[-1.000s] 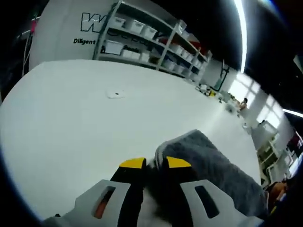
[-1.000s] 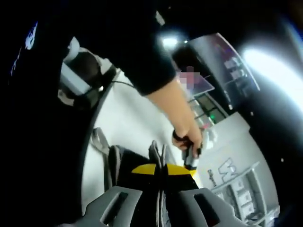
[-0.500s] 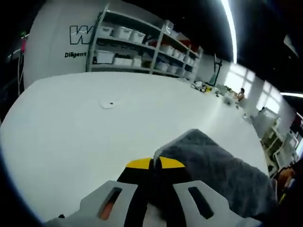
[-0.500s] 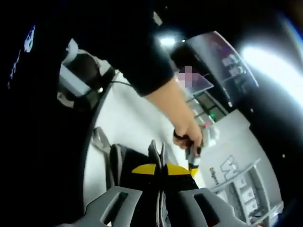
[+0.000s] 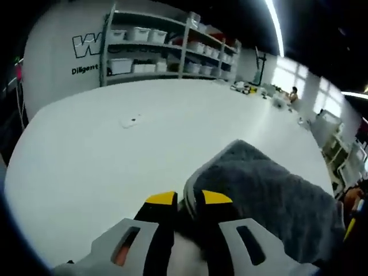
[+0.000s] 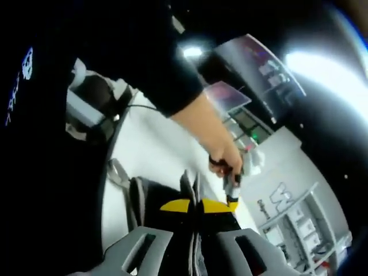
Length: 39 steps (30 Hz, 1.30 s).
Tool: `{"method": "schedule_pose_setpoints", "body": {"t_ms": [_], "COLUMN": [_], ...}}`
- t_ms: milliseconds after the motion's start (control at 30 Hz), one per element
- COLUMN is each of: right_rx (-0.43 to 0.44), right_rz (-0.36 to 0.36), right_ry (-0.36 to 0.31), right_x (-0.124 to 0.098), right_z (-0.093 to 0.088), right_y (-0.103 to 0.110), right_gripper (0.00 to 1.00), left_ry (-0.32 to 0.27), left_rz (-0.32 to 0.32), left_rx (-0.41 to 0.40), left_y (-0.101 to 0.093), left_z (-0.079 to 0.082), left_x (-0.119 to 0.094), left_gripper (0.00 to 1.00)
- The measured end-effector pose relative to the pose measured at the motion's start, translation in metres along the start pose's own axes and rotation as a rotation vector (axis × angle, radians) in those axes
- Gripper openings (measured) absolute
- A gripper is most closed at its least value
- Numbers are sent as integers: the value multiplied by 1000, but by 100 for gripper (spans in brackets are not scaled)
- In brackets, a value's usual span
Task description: Open the folded towel by lifting each exposed corner and separating the folded layers until the towel lies flat within the target outline without major curled edges
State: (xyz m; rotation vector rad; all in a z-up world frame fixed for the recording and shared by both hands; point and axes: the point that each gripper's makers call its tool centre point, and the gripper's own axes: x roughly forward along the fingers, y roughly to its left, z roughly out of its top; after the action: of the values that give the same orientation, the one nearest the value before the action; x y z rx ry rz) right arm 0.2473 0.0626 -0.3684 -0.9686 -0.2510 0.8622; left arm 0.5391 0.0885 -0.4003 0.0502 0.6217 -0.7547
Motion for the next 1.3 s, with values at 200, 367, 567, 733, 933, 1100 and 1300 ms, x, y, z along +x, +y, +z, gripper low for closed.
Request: {"method": "schedule_pose_setpoints", "body": {"t_ms": [200, 367, 567, 733, 933, 1100, 1300], "right_rx": [56, 164, 292, 404, 499, 626, 648], "right_rz": [-29, -34, -93, -165, -225, -320, -382], "right_ry": [-16, -42, -88, -127, -179, -204, -194], "right_x": [-3, -7, -18, -33, -47, -64, -81], "right_z": [1, 2, 2, -1, -4, -22, -38], "right_y": [-7, -11, -35, -56, -73, -91, -100], "right_gripper": [0, 0, 0, 0, 0, 0, 0], "left_ry": [-49, -73, -70, -156, -265, -283, -303], "left_rz": [-14, -32, -59, -113, -111, -111, -90], "left_rx": [-17, -30, -134, -267, -369, -389, -448], "left_y": [-4, -11, -17, -31, -43, -64, -80], "left_z": [12, 22, 28, 55, 83, 95, 103], "left_x": [-2, -8, -12, -19, -16, -1, 17], "left_gripper": [3, 3, 3, 3, 3, 3, 3]}}
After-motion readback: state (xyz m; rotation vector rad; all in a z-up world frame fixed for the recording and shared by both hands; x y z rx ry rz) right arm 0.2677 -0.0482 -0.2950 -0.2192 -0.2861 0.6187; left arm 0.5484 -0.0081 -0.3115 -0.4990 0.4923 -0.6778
